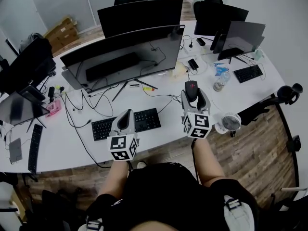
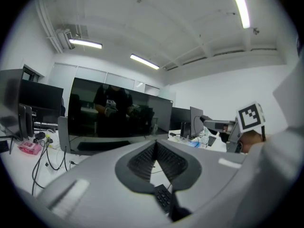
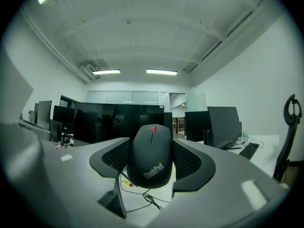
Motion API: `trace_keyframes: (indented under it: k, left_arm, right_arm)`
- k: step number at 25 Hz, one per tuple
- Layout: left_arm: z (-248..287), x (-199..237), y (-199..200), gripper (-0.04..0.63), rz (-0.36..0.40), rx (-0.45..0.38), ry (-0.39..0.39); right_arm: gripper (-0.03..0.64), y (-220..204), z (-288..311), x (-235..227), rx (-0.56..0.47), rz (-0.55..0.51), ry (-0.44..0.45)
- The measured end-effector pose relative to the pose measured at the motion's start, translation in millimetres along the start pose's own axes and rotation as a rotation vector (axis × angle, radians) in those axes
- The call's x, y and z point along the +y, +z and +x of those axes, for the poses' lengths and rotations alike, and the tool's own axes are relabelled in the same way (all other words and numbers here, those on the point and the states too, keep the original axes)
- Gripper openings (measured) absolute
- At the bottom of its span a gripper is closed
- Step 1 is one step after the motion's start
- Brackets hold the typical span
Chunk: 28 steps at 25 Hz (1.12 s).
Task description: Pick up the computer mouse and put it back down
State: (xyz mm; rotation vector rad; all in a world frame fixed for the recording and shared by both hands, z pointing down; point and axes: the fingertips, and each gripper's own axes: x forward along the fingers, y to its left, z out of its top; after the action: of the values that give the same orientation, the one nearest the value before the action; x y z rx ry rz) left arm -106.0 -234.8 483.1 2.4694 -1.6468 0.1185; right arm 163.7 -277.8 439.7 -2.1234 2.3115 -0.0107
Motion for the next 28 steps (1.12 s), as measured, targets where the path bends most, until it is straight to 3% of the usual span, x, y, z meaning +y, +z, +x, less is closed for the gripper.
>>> trace_keyframes:
  k: [5, 12, 17, 28]
  left_arm:
    - [-5, 0, -4, 0.054, 0.014, 0.013, 0.017]
    - [-15, 10, -10, 0.052, -0.01, 0.022, 0.07]
    - [-26, 15, -10, 0.054, 0.003, 0.028, 0.102]
    - [-53, 33, -20, 0.054, -0.018, 0.043, 0.176]
  right_arm:
    - [0.27, -62, 16, -7, 0.146, 0.024, 0.0]
    - [0.27, -187, 22, -7, 0.421, 0.06, -0.004]
    - [0.268, -255, 11, 2, 0.578, 0.038, 0.023]
    - [0.27, -351, -15, 23, 0.777, 0.025, 0.082]
